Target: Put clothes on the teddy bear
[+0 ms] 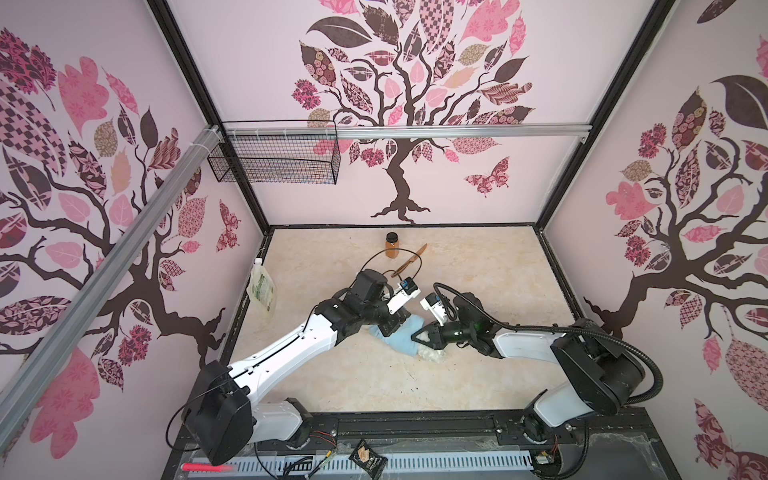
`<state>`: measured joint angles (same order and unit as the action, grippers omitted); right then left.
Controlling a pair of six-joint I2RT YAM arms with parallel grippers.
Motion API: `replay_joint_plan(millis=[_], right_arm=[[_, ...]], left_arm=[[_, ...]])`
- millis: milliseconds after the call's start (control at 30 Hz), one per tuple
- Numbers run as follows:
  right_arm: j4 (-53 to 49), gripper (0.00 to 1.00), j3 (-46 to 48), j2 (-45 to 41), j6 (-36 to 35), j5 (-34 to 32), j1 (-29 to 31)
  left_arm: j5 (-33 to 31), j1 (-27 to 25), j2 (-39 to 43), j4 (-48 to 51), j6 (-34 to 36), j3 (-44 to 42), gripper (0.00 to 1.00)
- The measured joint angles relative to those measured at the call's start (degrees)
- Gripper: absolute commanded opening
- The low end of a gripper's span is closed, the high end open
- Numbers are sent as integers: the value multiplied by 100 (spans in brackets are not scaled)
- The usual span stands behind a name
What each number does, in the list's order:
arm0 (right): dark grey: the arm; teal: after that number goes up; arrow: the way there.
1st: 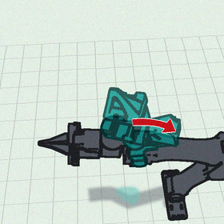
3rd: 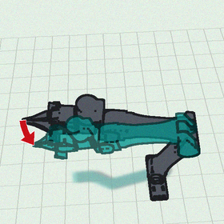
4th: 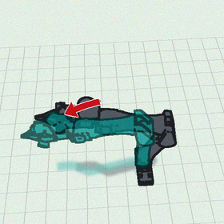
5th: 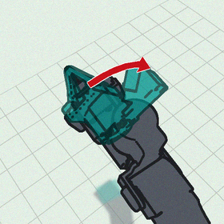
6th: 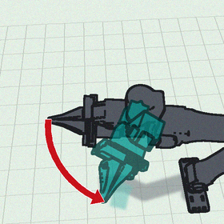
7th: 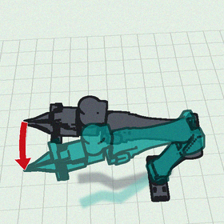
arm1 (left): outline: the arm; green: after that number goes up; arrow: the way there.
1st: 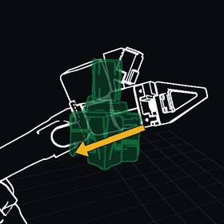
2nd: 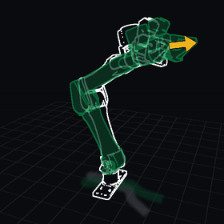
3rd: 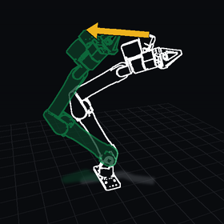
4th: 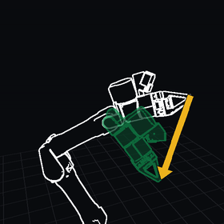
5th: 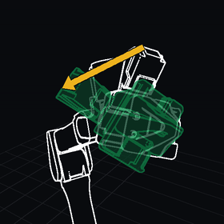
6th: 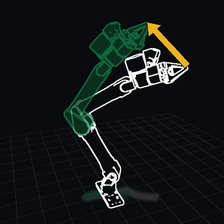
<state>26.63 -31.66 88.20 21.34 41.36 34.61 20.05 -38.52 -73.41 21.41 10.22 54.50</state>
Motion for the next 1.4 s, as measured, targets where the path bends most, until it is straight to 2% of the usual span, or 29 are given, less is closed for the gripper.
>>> replay_joint_plan(millis=[200, 300, 367, 533, 700, 800, 867, 1000, 1200, 1400], right_arm=[[44, 12, -120, -11, -85, -302, -7], [-15, 17, -214, -24, -127, -511, 11], [-114, 23, -273, -55, -186, -671, 31], [-568, 42, -262, -356, -363, -1012, 39], [-940, 57, -87, -997, -654, -1366, 72], [-999, 65, -42, -1462, -911, -1722, 256], [-994, 75, -42, -1692, -1115, -1974, 433], [-901, 83, -24, -2009, -1419, -2422, 776], [-684, 83, 7, -2146, -2026, -3073, 1233], [120, 78, 42, -2041, -2332, -3016, 1493]], left_arm=[[752, 658, 479, -1137, -1659, -824, 0], [1023, 1029, 610, -1891, -2682, -1316, 0], [1117, 1187, 629, -2135, -3097, -1493, 0], [778, 850, 772, -1851, -2791, -1486, 0], [426, 643, 828, -1768, -2632, -1486, 0], [289, 632, 824, -1825, -2719, -1486, 0], [232, 623, 802, -1840, -2793, -1486, 0], [190, 608, 721, -1840, -2903, -1486, 0], [188, 584, 682, -1840, -3086, -1486, 0], [210, 566, 682, -1832, -3292, -1486, 0]])
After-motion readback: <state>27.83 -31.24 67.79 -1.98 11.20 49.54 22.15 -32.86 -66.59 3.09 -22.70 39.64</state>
